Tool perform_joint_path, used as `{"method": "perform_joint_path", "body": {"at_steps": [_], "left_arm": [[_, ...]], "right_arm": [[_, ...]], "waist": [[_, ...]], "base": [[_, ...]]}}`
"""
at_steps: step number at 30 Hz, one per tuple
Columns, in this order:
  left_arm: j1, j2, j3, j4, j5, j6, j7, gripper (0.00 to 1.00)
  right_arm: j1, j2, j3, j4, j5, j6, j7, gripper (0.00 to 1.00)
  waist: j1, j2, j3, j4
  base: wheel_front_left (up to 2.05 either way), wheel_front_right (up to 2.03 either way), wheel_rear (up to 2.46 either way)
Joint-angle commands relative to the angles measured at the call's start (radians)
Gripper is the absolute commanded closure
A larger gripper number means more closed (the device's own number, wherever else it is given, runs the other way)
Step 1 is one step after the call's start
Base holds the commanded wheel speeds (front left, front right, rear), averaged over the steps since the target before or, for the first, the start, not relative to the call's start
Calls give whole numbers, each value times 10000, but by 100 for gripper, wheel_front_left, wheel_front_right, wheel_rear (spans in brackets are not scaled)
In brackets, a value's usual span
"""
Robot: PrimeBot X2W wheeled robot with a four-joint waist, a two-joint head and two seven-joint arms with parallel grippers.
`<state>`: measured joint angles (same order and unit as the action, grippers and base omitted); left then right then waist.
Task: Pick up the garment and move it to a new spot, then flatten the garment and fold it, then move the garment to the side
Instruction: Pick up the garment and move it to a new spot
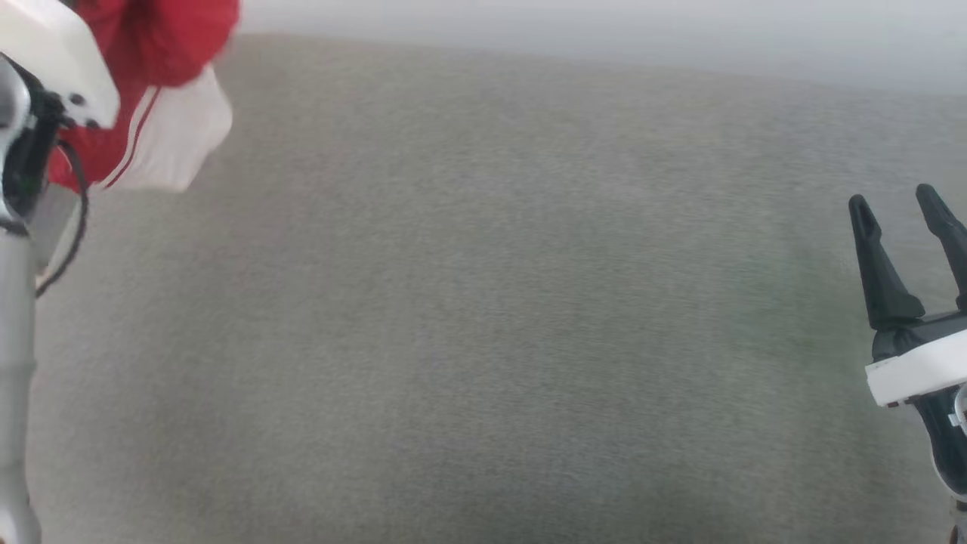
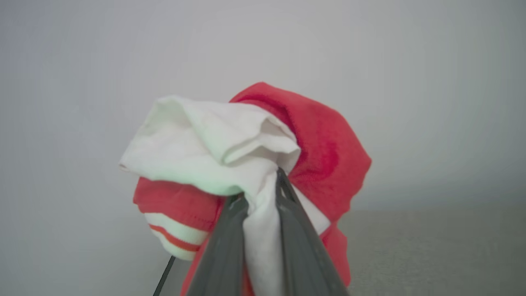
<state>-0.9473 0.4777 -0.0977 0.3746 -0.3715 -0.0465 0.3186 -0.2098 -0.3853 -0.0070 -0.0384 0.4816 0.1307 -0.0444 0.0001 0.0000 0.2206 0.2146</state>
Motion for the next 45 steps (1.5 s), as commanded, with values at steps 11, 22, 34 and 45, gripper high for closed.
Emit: {"method": "perform_joint_path", "body": {"at_steps": [11, 22, 34, 45], "left_arm": [[1875, 15, -550, -4926, -181, 848, 2746, 100], [2757, -850, -1970, -5144, -397, 792, 3582, 100], [4151, -1709, -3333, -3085, -813, 551, 3818, 100], [4374, -2520, -4222, 68, -964, 78, 3578, 100]], "right_arm": [[79, 333, -710, 235, -83, 0, -429, 0], [3, 665, -673, 795, 122, 0, -940, 0], [18, 961, -90, 1775, 387, 0, -1540, 0], [-377, 825, 590, 2392, 553, 0, -1728, 0]], "waist": [[-1, 0, -90, -1879], [-1, 0, 531, -3559], [-1, 0, 834, -4247], [-1, 0, 719, -4069]], "base": [[0, 0, 0], [0, 0, 0], [0, 0, 0], [0, 0, 0]]}}
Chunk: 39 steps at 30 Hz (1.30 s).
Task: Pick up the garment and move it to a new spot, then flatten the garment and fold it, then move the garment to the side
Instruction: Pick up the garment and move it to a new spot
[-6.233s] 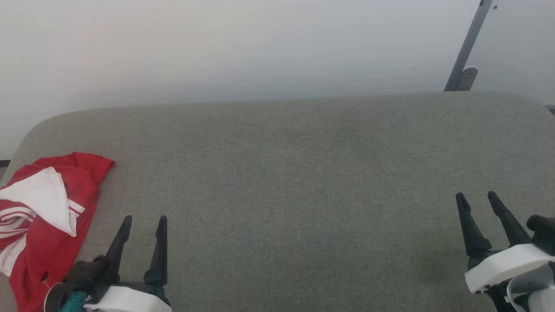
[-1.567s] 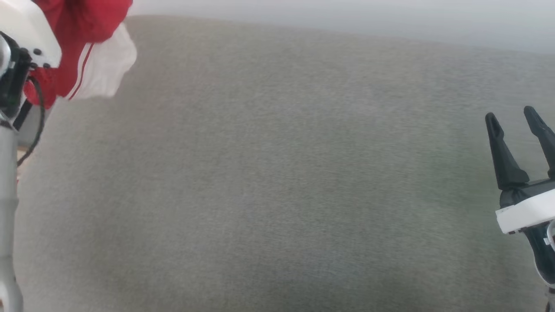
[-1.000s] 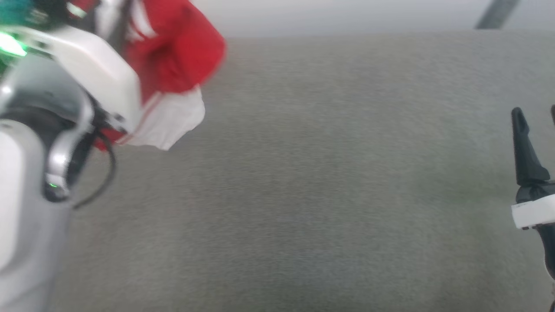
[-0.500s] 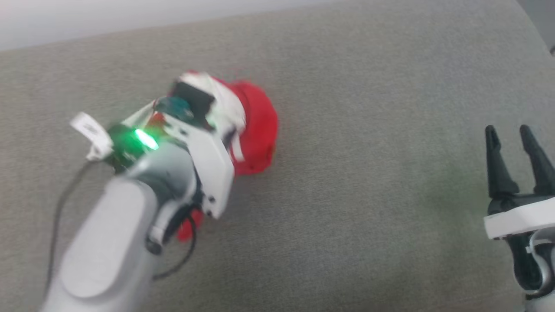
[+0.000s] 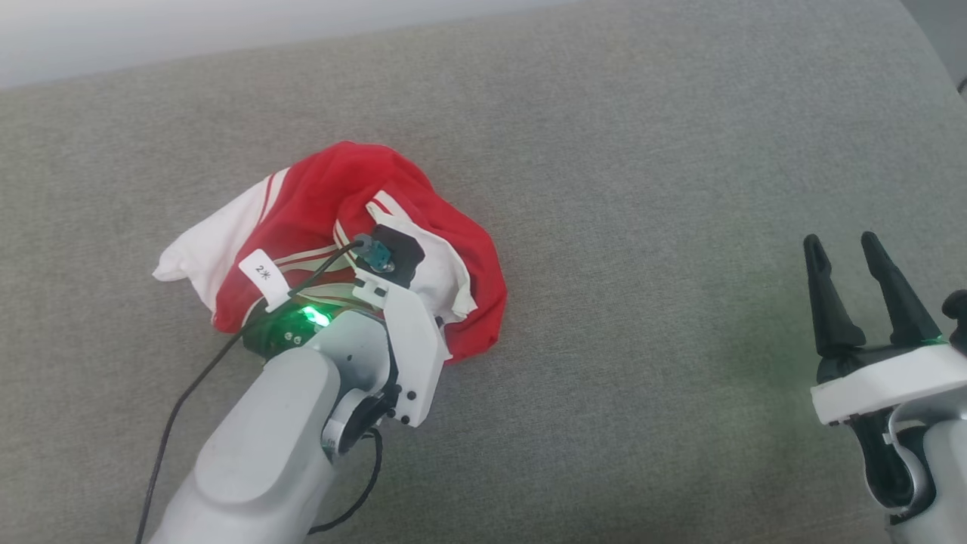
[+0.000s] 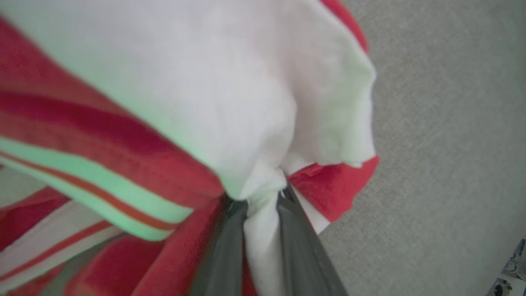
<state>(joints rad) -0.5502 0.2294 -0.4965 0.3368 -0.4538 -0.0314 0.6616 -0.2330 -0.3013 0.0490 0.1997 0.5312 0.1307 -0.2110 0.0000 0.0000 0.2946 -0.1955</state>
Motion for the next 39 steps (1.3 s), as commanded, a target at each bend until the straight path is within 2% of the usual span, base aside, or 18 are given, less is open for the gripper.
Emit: {"method": "perform_joint_path", "body": {"at_steps": [1, 2, 3, 4, 12, 24, 35, 39], "left_arm": [[382, -127, -268, 662, -172, -145, 72, 100], [329, -214, -314, 874, -169, -205, -1, 100], [278, -280, -359, 1027, -188, -257, -88, 60], [231, -376, -351, 1155, -260, -319, -191, 0], [-229, -363, 104, 703, -749, -629, -1354, 0], [733, 954, 1131, -784, -875, -813, -4056, 0], [2610, 1865, 2274, -1628, -935, -390, -6155, 0], [3479, 2032, 2740, -1945, -1090, -33, -6626, 0]], "right_arm": [[-177, -41, 62, 44, 67, 0, -73, 0], [-197, -90, 100, 79, 70, 0, -83, 0], [-204, -127, 134, 107, 75, 0, -94, 0], [-204, -160, 163, 143, 79, 0, -95, 0], [20, -376, 148, 277, 52, 0, -34, 0], [557, -421, -284, 167, -176, 0, 263, 0], [1213, -241, -815, 106, -440, 0, 511, 0], [1439, -149, -1047, 52, -530, 0, 591, 0]], "waist": [[0, 0, -49, 69], [0, 0, -83, 108], [0, 0, -124, 148], [0, 0, -174, 196], [0, 0, -870, 723], [0, 0, -1827, 1679], [0, 0, -2502, 2428], [0, 0, -2711, 2635]], "base": [[0, 0, 0], [0, 0, 0], [0, 0, 0], [0, 0, 0], [0, 0, 0], [0, 0, 0], [0, 0, 0], [0, 0, 0]]}}
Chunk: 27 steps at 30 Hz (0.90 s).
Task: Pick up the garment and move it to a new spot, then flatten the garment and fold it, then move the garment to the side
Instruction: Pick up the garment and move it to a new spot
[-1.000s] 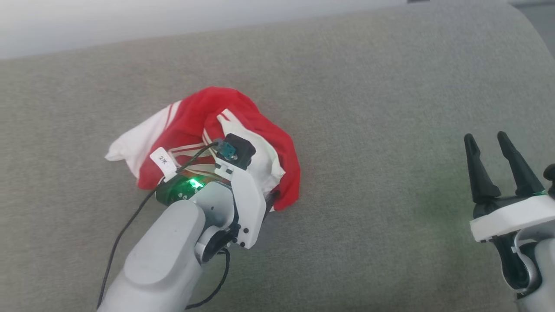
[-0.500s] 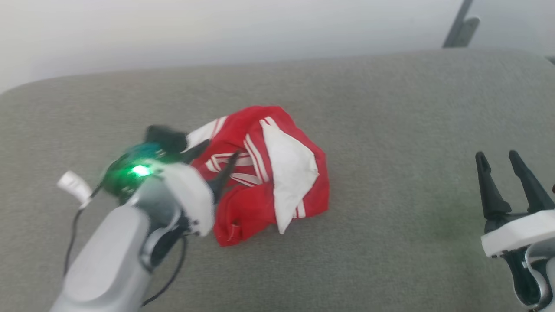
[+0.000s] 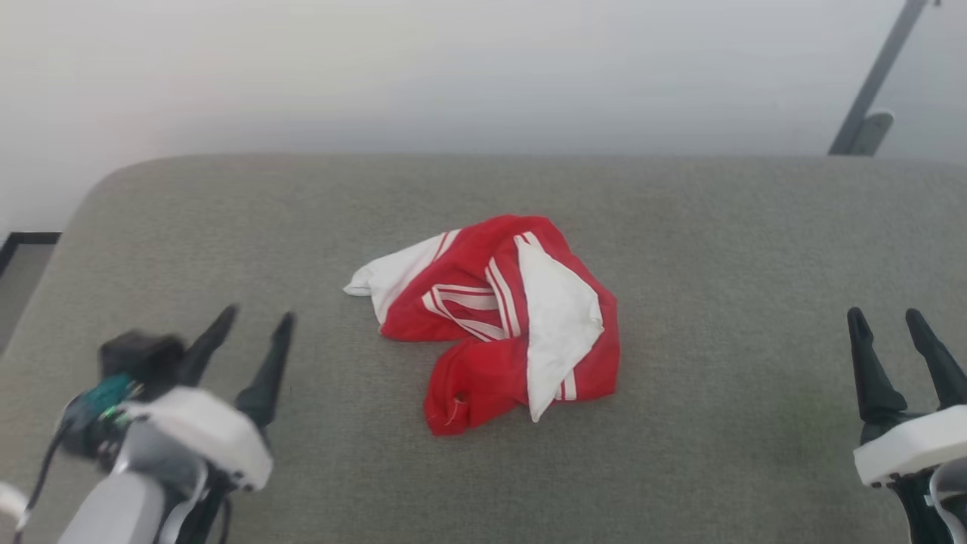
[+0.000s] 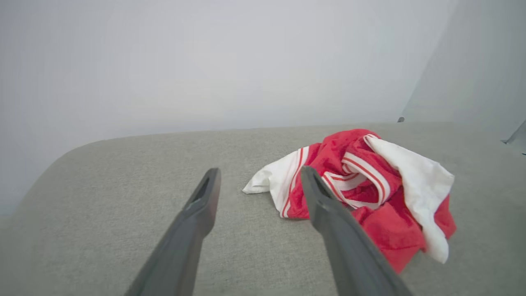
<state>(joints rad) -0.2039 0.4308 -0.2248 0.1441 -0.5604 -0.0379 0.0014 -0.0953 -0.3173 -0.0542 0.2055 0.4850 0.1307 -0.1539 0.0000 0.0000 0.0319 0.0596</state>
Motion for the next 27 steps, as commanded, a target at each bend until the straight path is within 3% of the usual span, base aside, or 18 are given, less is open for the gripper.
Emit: {"method": "perform_joint_path", "body": {"at_steps": [1, 16, 27], "left_arm": [[223, 77, 123, -85, -50, 98, -136, 0], [2243, 432, 1353, -894, -535, 678, -1305, 0], [2262, 466, 1427, -647, -763, 497, -1557, 0]], "right_arm": [[112, 45, -50, -30, -67, 0, 47, 0], [687, 422, -443, -557, -293, 0, 365, 0], [695, 458, -290, -623, -248, 0, 453, 0]], "waist": [[0, 0, -132, 125], [0, 0, -511, 411], [0, 0, -452, 528]], "base": [[0, 0, 0], [0, 0, 0], [0, 0, 0]]}}
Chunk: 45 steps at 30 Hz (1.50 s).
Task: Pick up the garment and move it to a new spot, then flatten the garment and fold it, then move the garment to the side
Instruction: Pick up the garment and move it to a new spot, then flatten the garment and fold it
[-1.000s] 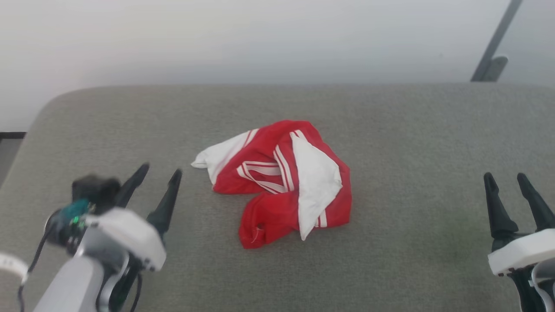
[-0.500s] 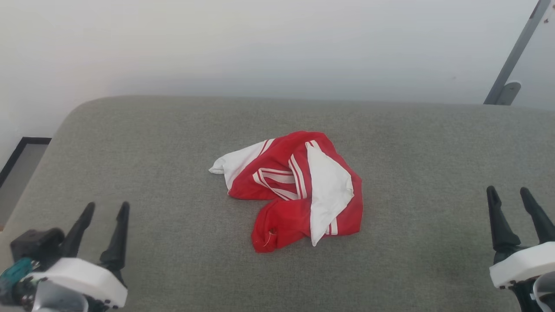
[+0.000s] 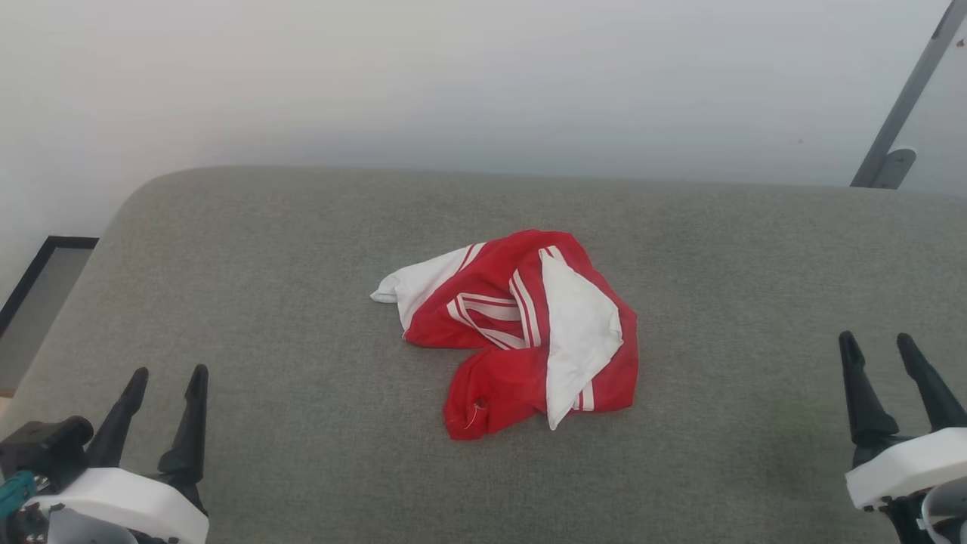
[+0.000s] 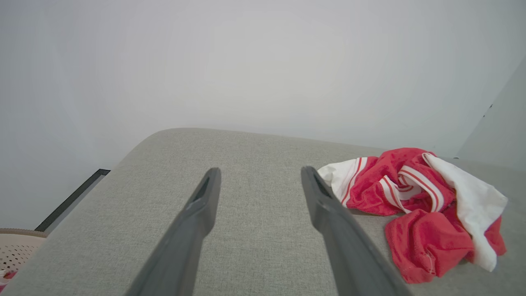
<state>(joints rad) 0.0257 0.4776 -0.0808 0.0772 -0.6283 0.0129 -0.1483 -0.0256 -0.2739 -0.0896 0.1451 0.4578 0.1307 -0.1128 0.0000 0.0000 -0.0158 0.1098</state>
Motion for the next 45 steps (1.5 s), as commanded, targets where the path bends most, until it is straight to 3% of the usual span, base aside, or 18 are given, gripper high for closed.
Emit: {"method": "perform_joint_path", "body": {"at_steps": [1, 9, 17, 24, 35, 36, 37, 45], "left_arm": [[-52, -30, -21, 22, -110, 1, -60, 0], [-253, -170, -275, -205, 23, 116, 62, 0], [-926, -553, -887, -213, 230, 7, 153, 0], [-1527, -878, -1368, 238, 328, -255, 27, 0], [-2111, -1341, -1812, 944, 450, -424, -338, 0], [-2143, -1375, -1820, 990, 448, -414, -370, 0], [-2165, -1404, -1818, 1036, 447, -402, -421, 0], [-2090, -1460, -1628, 1319, 344, -301, -697, 0]], "right_arm": [[-16, 49, 93, -24, 26, 0, 60, 0], [-313, 72, 550, -123, 220, 0, 333, 0], [-1108, -283, 1689, -142, 455, 0, 1011, 0], [-1710, -758, 2667, 158, 753, 0, 2102, 0], [-2242, -1280, 3066, 643, 481, 0, 4019, 0], [-2267, -1297, 3095, 644, 433, 0, 4101, 44], [-2281, -1322, 3134, 637, 389, 0, 4193, 99], [-2268, -1504, 3099, 252, 514, 0, 4635, 100]], "waist": [[0, 0, 47, 47], [0, 0, 376, 429], [0, 0, 973, 1331], [0, 0, 1425, 2070], [0, 0, 1876, 2814], [0, 0, 1903, 2852], [0, 0, 1927, 2883], [0, 0, 1906, 2801]], "base": [[0, 0, 0], [0, 0, 0], [0, 0, 0], [0, 0, 0], [0, 0, 0], [0, 0, 0], [0, 0, 0], [0, 0, 0]]}}
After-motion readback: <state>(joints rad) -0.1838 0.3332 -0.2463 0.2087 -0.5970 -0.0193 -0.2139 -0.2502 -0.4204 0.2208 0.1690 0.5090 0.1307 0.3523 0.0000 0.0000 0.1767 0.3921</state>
